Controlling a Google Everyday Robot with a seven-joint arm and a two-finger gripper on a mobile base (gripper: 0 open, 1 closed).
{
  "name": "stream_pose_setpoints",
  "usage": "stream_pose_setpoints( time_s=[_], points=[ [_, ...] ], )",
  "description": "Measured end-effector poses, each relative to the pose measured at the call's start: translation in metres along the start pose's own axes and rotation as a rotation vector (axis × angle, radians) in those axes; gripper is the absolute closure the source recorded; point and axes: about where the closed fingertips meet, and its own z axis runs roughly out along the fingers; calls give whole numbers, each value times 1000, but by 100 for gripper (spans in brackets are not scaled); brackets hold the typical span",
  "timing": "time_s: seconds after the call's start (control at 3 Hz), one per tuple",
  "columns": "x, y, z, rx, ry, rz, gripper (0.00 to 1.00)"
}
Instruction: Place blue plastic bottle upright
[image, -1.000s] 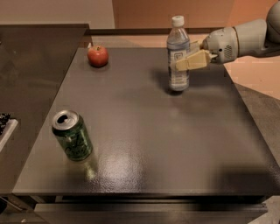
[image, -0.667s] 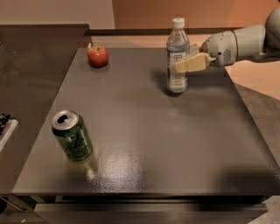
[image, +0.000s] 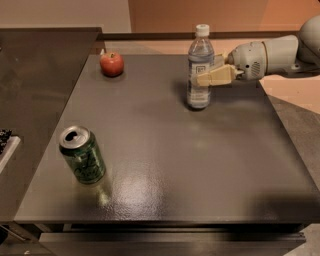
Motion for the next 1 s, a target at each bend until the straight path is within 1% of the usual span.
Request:
stream_pose_setpoints(
  time_s=[0.33,1.0],
  points=[
    [1,0,3,-14,-22,-9,85],
    [7,-1,5,-34,-37,-14,38]
  ],
)
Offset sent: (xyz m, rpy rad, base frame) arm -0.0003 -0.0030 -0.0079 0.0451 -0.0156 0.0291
